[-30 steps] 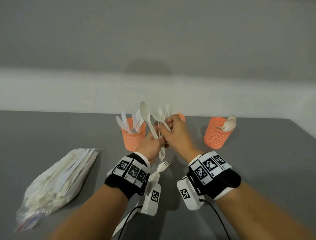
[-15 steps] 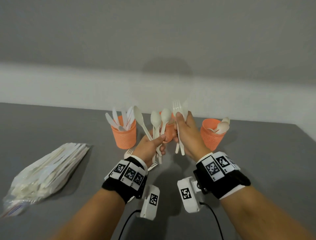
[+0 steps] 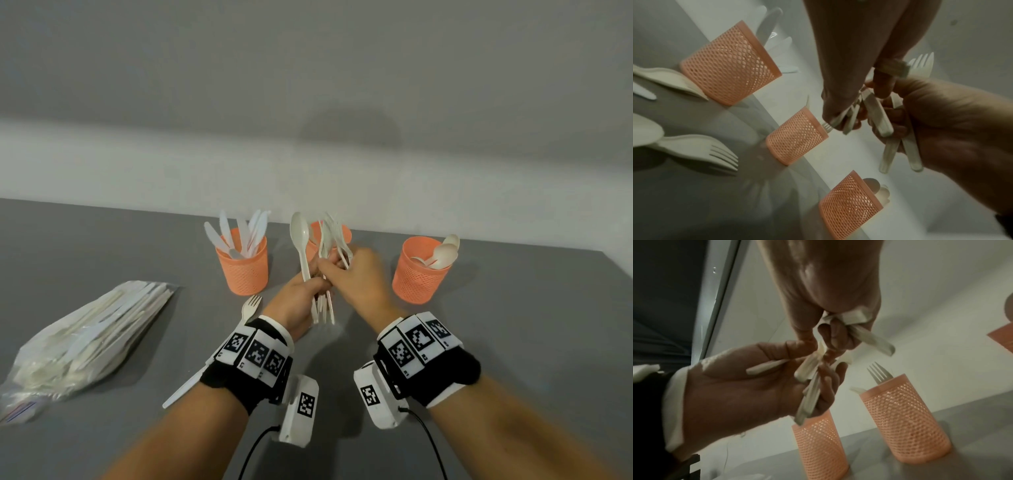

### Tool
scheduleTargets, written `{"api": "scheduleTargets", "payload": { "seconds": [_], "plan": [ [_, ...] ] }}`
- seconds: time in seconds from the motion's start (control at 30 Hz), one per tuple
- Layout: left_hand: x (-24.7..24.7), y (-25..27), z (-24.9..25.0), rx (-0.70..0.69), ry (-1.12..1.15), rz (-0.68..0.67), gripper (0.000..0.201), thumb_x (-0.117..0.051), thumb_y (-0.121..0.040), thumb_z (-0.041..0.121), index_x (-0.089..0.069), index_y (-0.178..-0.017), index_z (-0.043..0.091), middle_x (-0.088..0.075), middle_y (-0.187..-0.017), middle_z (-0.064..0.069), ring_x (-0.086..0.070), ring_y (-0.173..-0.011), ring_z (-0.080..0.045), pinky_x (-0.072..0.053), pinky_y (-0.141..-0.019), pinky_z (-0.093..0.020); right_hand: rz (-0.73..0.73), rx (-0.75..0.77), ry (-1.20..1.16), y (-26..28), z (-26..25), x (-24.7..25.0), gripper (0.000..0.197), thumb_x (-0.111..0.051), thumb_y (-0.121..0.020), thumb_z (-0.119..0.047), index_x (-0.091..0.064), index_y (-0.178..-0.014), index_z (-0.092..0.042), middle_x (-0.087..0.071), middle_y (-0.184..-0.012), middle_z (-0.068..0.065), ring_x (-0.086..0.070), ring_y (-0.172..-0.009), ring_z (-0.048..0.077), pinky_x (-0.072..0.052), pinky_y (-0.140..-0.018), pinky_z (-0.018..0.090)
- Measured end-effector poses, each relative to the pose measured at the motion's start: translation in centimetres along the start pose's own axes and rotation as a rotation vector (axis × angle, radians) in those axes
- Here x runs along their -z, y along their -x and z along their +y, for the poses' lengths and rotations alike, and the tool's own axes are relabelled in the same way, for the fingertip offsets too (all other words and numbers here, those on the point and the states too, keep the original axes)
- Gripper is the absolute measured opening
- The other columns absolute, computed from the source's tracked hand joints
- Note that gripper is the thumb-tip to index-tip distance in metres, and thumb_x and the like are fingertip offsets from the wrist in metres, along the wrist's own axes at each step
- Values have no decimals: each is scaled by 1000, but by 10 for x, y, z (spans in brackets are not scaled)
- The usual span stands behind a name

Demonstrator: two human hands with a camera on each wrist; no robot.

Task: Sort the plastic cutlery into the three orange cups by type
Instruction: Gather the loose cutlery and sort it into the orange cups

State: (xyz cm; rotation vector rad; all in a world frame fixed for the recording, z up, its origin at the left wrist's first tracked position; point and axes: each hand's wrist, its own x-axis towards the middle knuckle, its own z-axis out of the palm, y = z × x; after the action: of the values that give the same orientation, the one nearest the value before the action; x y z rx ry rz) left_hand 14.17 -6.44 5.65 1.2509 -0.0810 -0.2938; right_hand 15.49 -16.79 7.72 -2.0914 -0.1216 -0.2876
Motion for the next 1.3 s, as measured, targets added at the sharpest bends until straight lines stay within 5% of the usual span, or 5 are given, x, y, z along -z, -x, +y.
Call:
{"api": "scheduleTargets", "payload": {
  "seconds": [0.23,0.5,0.87,1.17,1.3],
  "plan": [
    [14,-9,-9,-20,20,89,34,-37,-96,1,-51,-126,9,-59,-84,0,-58,-67,-6,-47,-56,-16,-122,-11,-18,-3,7,-7,20,-40,-95,-10,-60,-97,-12,-52,-66,-6,-50,-54,2,-37,-46,3],
    [38,-16,1,-32,89,136,21,-41,-93,-4,-57,-102,5,-57,-79,-6,-58,-55,-7,-50,-51,-18,-28,-129,-419,-33,11,-3,28,-43,-95,-40,-59,-83,-19,-60,-64,0,-58,-57,13,-47,-58,31],
    [67,-15,19,-31,70,64,15,-39,-96,5,-50,-97,15,-56,-71,-2,-47,-48,-10,-42,-47,-21,136,-59,-454,-133,18,-3,23,-37,-99,-27,-52,-83,-20,-52,-69,-2,-50,-67,8,-43,-72,20],
    [73,-27,19,-73,-21,1,15,-40,-96,11,-53,-91,16,-56,-70,0,-47,-50,-9,-42,-52,-22,20,-104,-225,-136,32,-12,46,-65,-84,-15,-48,-127,-10,-49,-115,3,-48,-108,10,-38,-94,20],
    [59,-35,16,-110,14,-41,17,-37,-97,8,-50,-88,14,-50,-65,2,-43,-48,-8,-41,-52,-22,120,36,-314,-103,-2,3,35,-59,-89,-22,-54,-121,-8,-57,-106,2,-52,-93,3,-40,-77,3]
  ]
}}
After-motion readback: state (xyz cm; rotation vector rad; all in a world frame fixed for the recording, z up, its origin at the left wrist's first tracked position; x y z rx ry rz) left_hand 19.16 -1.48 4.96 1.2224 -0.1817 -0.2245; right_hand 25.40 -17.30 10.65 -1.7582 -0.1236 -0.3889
